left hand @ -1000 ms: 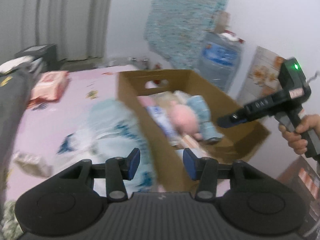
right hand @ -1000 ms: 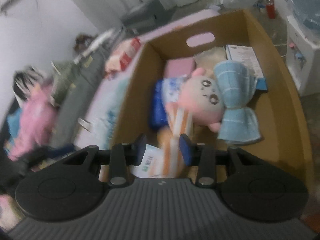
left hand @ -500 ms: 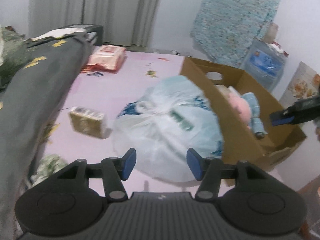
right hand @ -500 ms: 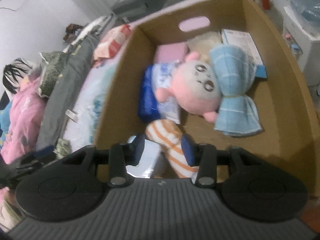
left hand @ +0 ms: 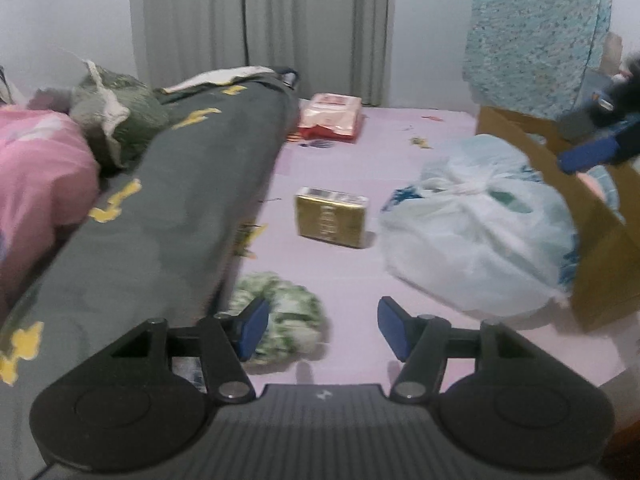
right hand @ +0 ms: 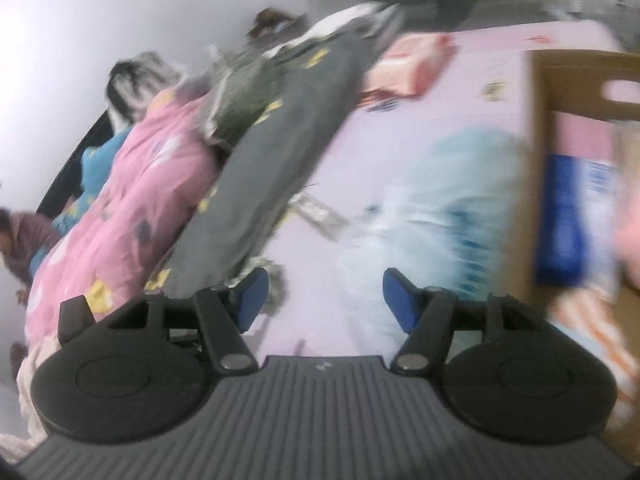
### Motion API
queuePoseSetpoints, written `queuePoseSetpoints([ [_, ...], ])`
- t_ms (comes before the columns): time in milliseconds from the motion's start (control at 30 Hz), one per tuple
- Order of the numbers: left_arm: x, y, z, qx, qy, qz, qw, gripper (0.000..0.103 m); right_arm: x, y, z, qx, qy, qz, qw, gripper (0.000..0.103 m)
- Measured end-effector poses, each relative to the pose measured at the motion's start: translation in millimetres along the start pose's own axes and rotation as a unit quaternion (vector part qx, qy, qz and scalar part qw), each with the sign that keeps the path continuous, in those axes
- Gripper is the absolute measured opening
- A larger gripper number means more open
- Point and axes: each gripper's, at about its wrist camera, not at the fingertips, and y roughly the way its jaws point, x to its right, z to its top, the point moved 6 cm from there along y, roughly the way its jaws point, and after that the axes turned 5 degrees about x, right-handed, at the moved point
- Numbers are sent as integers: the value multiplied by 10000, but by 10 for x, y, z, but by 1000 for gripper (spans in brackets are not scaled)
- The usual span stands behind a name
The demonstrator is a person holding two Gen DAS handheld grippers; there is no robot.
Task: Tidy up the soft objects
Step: 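Grasp the gold tea box with the right tool while the left tool grasps the green scrunchie, then carry the gold tea box with the right tool into the cardboard box and release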
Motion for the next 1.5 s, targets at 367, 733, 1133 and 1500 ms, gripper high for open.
queuePoseSetpoints([
  [367,86,272,-169,131,824,159,9964,61,-699,1424,339,-585,-776,109,9952,64],
  [733,-3,711,-321,-261,912,268,9951,47,-596,2421,404,-1043,-1251,-358,9860,64],
  [1133,-143,766,-307,-195,623,249,9976,23,-566,2699,263,-1293,-1672,-665,9751,42],
  [1500,-161,580,-194,78,434,338,9985,21,-608,2498,321,-1072,-1392,-610,9826,25],
])
